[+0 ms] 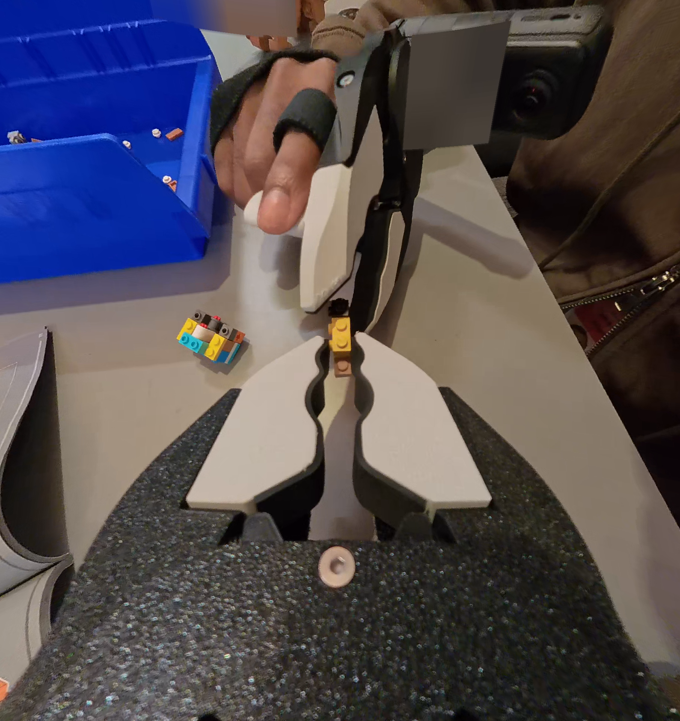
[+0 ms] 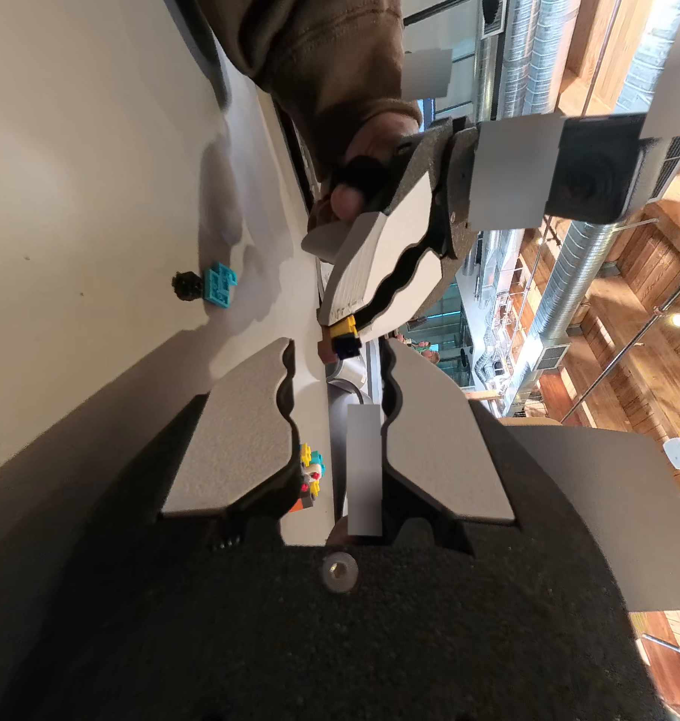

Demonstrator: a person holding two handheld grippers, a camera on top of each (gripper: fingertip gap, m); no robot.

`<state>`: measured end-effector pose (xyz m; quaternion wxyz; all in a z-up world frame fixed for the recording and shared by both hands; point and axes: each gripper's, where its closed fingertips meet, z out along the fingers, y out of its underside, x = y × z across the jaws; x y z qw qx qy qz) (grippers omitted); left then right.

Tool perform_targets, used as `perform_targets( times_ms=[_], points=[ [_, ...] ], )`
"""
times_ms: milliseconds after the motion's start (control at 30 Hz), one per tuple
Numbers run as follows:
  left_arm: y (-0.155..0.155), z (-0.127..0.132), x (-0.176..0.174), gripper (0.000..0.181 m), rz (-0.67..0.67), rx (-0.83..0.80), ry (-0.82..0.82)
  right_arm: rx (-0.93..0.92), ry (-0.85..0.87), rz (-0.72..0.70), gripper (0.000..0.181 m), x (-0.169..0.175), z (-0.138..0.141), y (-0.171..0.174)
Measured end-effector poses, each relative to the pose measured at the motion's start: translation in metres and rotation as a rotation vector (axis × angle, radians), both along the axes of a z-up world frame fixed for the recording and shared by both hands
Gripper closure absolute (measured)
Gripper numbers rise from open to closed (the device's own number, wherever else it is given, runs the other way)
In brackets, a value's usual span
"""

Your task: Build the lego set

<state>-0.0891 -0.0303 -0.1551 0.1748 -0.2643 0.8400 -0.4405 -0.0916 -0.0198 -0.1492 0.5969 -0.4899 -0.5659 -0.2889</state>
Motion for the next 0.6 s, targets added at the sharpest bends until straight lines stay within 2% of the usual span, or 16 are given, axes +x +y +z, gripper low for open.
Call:
perform_targets(
  times_ms=[200, 600],
  points=[
    [-0.0021, -0.0006, -0.0003, 0.171, -0.004, -0.04, 0.031, 0.001, -0.007, -0.006, 0.159, -0.0007, -0.0012, 0.0016],
    [-0.0035, -0.0026, 0.0008, 0.171, 0.0, -0.088, 0.077, -0.082, 0.027, 0.001, 0.162, -0.0005, -0.0038, 0.0007]
  ],
)
